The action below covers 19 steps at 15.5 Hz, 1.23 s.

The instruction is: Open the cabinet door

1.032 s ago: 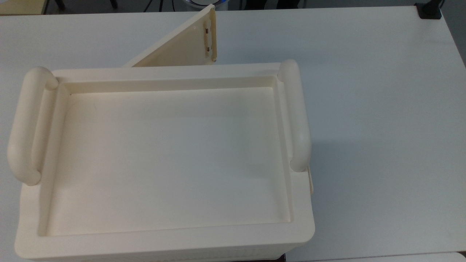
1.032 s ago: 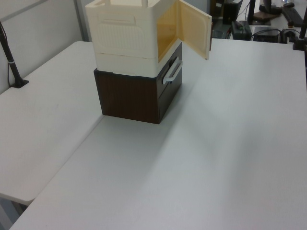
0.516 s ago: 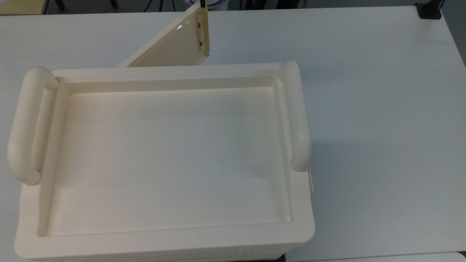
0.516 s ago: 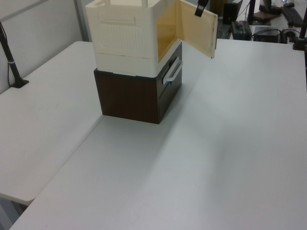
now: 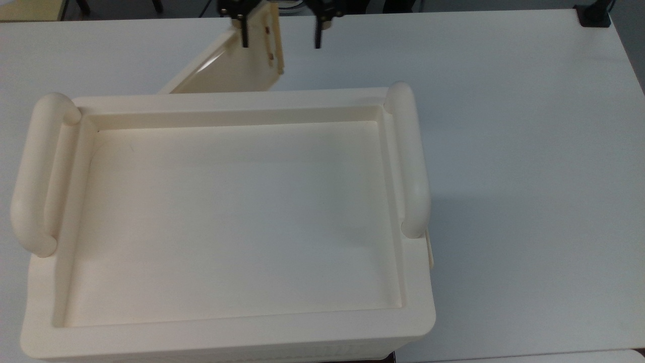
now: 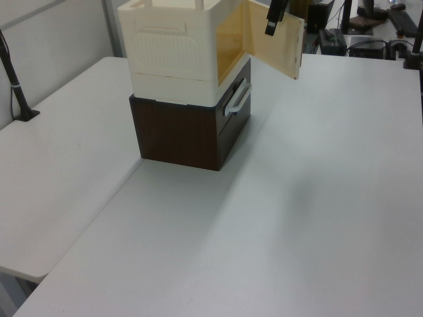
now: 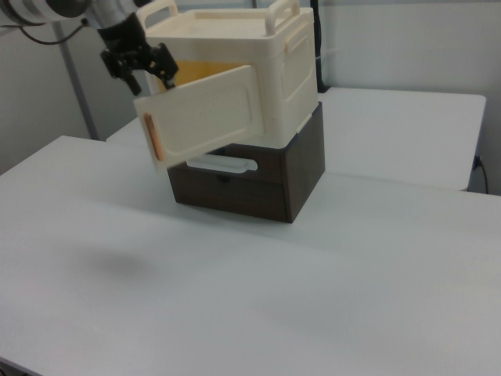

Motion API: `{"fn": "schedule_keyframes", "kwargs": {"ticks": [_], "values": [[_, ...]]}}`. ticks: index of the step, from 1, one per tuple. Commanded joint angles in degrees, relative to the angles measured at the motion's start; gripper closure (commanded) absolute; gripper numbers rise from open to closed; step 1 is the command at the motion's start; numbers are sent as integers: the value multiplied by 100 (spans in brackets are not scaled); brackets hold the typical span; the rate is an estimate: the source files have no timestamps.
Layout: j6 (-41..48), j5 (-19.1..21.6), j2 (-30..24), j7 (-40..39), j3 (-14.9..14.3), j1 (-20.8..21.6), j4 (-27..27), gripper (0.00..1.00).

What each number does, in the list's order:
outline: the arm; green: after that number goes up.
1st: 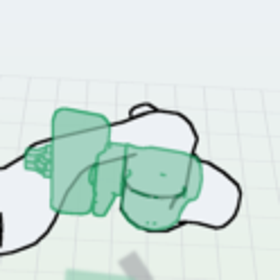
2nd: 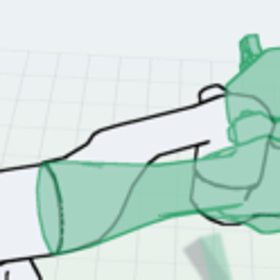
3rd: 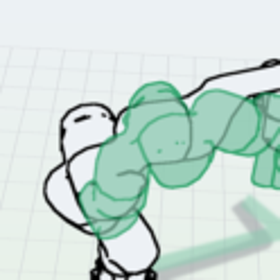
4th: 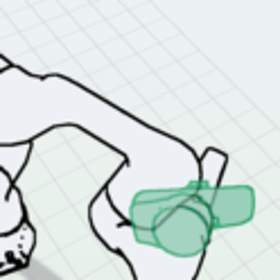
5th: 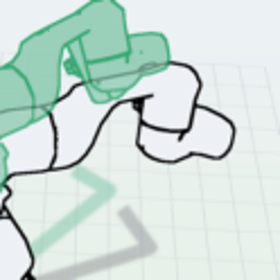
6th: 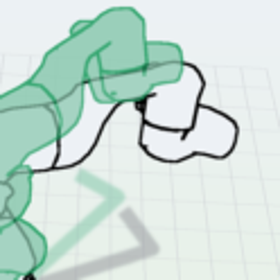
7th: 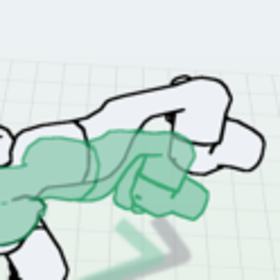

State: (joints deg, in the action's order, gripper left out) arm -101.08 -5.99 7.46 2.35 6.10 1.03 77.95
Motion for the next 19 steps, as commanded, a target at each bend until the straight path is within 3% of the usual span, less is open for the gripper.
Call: {"fn": "schedule_keyframes", "kwargs": {"ticks": [1,8,16,19], "values": [[517,-60,-105,-637,-82,-252,71,0],[817,-43,-122,-657,-65,-191,299,0],[862,54,-394,-517,-74,-174,1151,0],[888,80,-429,-367,-74,-165,1205,0]]}}
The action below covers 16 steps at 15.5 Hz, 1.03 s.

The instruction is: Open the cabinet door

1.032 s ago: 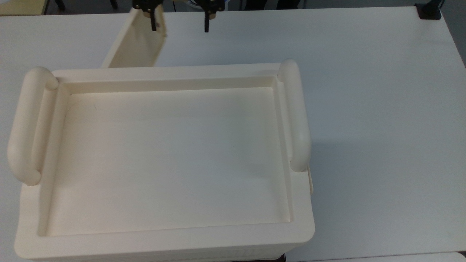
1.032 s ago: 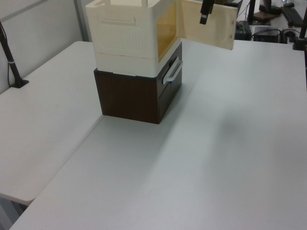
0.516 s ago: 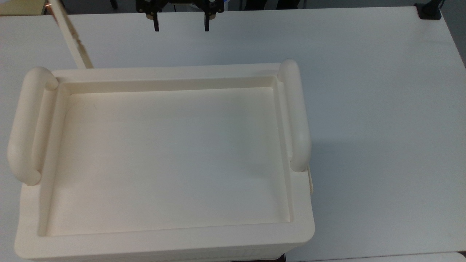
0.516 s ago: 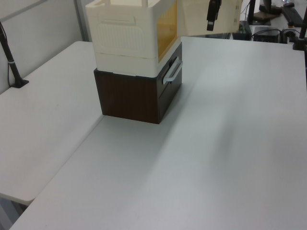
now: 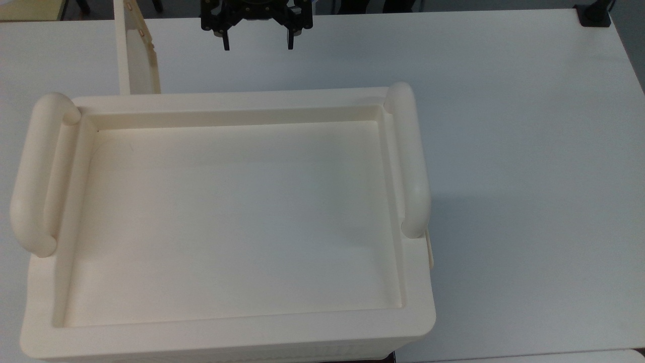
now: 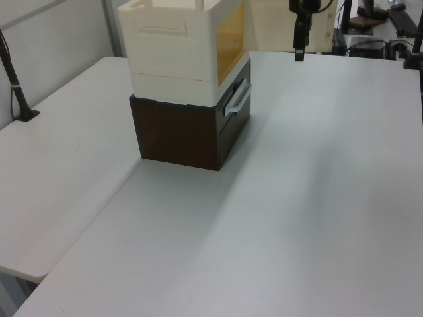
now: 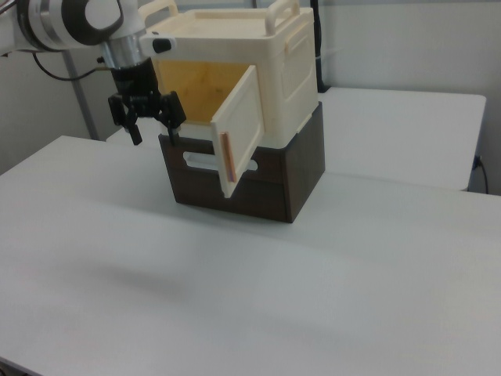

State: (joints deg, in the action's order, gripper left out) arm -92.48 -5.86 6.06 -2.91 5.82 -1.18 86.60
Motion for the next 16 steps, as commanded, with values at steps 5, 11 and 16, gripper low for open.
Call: {"fn": "schedule_keyframes", "kwargs": {"ticks": [5,11,16], "values": [[-51,199,-422,308,-72,56,568,0],[-51,217,-440,572,-72,-14,648,0],[-25,208,-448,572,-72,-5,639,0]]}}
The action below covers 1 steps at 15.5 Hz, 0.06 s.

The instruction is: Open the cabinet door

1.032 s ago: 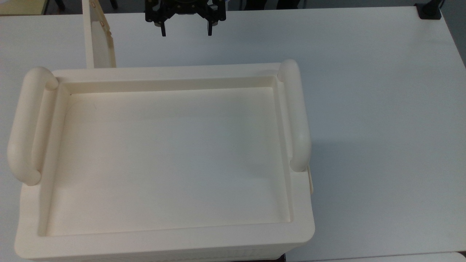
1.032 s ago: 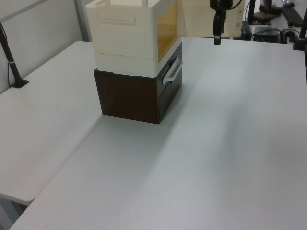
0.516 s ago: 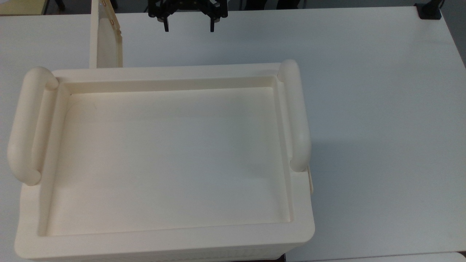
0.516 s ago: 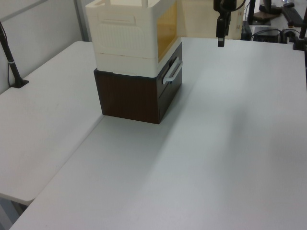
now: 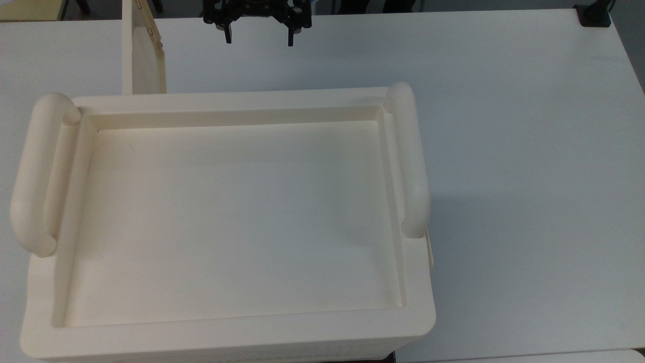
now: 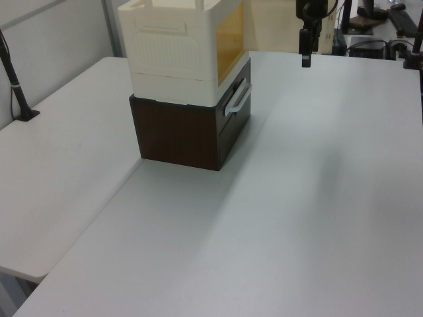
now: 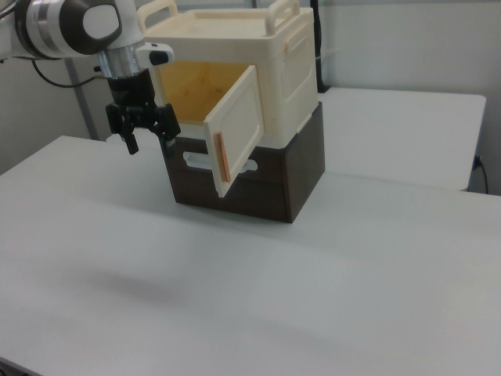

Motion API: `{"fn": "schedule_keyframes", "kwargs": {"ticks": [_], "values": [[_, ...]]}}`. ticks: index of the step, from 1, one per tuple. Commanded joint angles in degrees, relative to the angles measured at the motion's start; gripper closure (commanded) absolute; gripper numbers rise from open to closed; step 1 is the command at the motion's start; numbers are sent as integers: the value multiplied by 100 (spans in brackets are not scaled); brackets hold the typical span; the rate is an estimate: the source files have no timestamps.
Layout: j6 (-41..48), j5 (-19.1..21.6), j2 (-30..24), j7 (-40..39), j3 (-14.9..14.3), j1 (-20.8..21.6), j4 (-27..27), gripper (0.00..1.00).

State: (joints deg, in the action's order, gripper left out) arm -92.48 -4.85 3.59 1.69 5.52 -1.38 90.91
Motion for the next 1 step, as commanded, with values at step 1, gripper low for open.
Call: {"fn": "schedule_keyframes", "kwargs": {"ticks": [1], "values": [[-16,107,-210,112,-42,15,207,0]]}}
